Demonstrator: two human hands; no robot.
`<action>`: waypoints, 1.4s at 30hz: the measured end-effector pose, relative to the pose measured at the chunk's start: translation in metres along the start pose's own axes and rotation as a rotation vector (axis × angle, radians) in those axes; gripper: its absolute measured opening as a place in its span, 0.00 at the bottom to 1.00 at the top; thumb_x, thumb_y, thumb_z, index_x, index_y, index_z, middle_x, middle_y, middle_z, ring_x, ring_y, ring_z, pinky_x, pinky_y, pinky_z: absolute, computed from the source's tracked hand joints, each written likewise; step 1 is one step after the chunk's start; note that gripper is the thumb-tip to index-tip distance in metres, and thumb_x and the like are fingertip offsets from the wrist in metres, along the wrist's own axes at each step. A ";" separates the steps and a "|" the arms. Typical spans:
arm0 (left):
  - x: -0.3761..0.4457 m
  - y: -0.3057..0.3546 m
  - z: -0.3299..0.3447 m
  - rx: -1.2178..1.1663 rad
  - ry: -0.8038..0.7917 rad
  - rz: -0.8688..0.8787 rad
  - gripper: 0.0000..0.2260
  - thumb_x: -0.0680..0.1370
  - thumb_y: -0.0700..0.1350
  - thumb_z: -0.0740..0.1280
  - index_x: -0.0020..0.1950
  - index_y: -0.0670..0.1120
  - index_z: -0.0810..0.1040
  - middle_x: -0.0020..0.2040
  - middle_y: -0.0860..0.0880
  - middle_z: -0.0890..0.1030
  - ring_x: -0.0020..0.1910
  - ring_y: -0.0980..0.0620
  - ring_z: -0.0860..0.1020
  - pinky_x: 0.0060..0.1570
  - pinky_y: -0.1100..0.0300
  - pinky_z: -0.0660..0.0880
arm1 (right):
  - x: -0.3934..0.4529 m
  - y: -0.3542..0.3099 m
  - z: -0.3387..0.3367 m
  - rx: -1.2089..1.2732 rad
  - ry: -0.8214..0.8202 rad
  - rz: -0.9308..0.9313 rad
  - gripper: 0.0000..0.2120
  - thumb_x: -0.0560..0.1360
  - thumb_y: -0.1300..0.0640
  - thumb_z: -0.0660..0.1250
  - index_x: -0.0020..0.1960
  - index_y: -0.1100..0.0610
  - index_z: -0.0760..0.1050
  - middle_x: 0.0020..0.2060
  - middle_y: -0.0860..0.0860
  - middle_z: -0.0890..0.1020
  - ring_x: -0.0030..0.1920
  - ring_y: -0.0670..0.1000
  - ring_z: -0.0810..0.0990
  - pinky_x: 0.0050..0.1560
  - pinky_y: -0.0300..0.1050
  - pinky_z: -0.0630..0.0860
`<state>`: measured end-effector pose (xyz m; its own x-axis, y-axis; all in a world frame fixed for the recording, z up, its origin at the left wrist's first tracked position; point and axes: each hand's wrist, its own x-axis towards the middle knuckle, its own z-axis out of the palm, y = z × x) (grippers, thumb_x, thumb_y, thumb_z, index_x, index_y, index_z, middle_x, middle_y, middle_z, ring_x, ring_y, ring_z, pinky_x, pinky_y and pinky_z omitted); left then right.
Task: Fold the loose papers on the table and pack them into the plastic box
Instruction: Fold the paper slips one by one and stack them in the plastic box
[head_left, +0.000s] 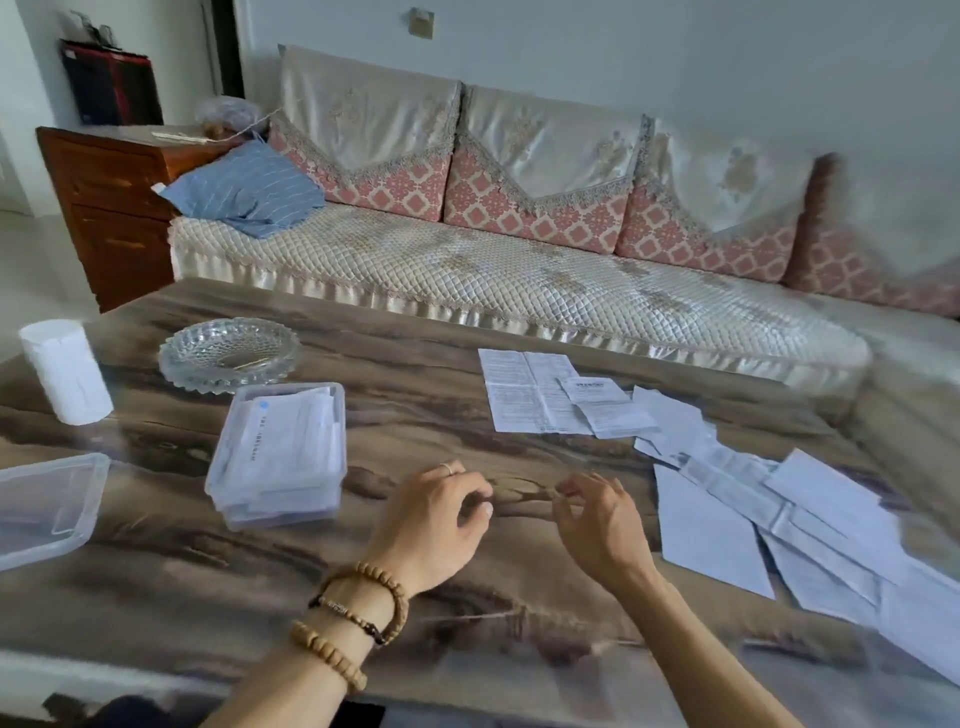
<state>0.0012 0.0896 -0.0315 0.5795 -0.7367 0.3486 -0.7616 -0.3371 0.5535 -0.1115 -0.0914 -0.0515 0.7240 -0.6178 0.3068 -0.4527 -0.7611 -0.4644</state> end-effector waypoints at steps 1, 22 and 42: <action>0.009 0.017 0.021 -0.022 -0.046 -0.002 0.09 0.76 0.50 0.64 0.52 0.51 0.82 0.47 0.55 0.80 0.49 0.54 0.78 0.51 0.55 0.76 | -0.003 0.023 -0.016 -0.028 0.000 0.061 0.08 0.73 0.59 0.67 0.51 0.56 0.81 0.49 0.51 0.84 0.53 0.56 0.77 0.53 0.48 0.74; 0.160 0.178 0.235 -0.464 -0.411 -0.606 0.21 0.69 0.45 0.75 0.56 0.40 0.72 0.54 0.49 0.77 0.50 0.49 0.77 0.55 0.55 0.77 | 0.049 0.252 -0.115 -0.583 -0.260 0.390 0.21 0.70 0.43 0.66 0.56 0.55 0.71 0.55 0.54 0.79 0.55 0.58 0.78 0.47 0.46 0.68; 0.085 0.130 0.149 -0.930 -0.478 -0.421 0.26 0.75 0.65 0.62 0.49 0.43 0.83 0.49 0.46 0.85 0.49 0.48 0.83 0.53 0.54 0.76 | 0.021 0.133 -0.091 -0.119 -0.049 0.143 0.09 0.69 0.62 0.62 0.35 0.56 0.63 0.33 0.59 0.77 0.37 0.64 0.75 0.32 0.46 0.63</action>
<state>-0.0918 -0.1038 -0.0424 0.4162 -0.8838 -0.2139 0.0957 -0.1913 0.9768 -0.2041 -0.2239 -0.0313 0.6712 -0.7130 0.2028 -0.6088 -0.6863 -0.3980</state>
